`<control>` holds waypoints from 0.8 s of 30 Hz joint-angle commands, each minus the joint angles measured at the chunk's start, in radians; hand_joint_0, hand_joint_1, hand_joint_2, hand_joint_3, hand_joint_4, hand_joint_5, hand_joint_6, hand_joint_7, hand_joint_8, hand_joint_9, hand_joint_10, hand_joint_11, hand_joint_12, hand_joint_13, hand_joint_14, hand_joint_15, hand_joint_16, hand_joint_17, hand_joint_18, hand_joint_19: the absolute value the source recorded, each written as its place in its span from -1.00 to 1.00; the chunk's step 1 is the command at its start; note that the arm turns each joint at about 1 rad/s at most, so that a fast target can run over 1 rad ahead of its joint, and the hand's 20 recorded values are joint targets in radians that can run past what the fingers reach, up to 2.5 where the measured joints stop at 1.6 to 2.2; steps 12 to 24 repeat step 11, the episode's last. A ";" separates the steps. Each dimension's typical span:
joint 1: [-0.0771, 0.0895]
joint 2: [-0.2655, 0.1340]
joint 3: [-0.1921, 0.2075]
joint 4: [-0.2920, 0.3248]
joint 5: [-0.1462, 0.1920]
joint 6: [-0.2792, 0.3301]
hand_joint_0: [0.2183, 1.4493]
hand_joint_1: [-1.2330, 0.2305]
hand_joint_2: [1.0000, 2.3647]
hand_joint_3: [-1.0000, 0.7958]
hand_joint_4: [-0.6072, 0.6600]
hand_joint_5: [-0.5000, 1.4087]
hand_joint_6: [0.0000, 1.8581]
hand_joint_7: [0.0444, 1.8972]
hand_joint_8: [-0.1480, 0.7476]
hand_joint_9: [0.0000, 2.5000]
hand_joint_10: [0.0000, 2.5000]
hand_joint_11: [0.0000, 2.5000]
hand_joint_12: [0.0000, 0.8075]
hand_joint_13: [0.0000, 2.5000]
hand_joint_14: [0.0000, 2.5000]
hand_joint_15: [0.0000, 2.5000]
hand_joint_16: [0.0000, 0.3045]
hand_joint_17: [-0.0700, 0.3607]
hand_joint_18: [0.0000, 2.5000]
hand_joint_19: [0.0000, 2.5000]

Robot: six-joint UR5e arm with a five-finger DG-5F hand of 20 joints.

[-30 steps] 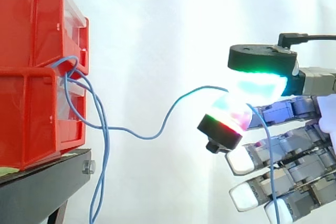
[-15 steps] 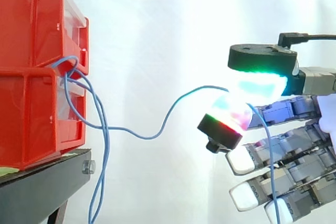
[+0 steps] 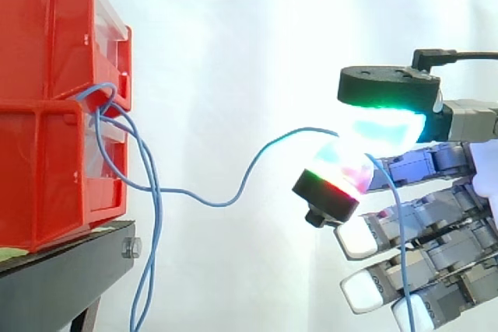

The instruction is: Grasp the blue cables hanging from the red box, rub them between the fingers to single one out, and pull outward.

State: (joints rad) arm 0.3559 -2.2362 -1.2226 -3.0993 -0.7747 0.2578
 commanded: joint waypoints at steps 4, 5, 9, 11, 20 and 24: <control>0.000 0.000 0.000 -0.001 0.000 0.000 -0.36 -0.42 -0.99 -0.04 -0.15 -0.58 -0.03 0.11 -0.02 -0.18 -0.99 -0.64 -0.03 -0.33 -0.99 -0.63 -0.65 -0.12 -0.36 -0.65; 0.000 0.000 0.000 -0.001 0.000 0.000 -0.36 -0.42 -0.99 -0.04 -0.14 -0.58 -0.03 0.11 -0.02 -0.19 -0.99 -0.64 -0.02 -0.33 -0.99 -0.63 -0.65 -0.13 -0.36 -0.65; 0.000 0.000 0.000 -0.001 0.000 0.000 -0.36 -0.42 -0.99 -0.04 -0.14 -0.58 -0.03 0.12 -0.02 -0.19 -0.99 -0.64 -0.02 -0.33 -0.99 -0.63 -0.65 -0.12 -0.36 -0.65; 0.000 0.001 0.000 0.001 0.000 0.000 -0.36 -0.42 -0.99 -0.04 -0.14 -0.58 -0.03 0.12 -0.02 -0.19 -0.99 -0.64 -0.02 -0.33 -0.99 -0.63 -0.65 -0.12 -0.36 -0.65; 0.000 0.001 0.000 0.001 0.000 0.000 -0.36 -0.42 -0.99 -0.04 -0.14 -0.58 -0.03 0.12 -0.02 -0.19 -0.99 -0.64 -0.02 -0.33 -0.99 -0.63 -0.65 -0.12 -0.36 -0.65; 0.000 0.001 0.000 0.001 0.000 0.000 -0.36 -0.42 -0.99 -0.04 -0.14 -0.58 -0.03 0.12 -0.02 -0.19 -0.99 -0.64 -0.02 -0.33 -0.99 -0.63 -0.65 -0.12 -0.36 -0.65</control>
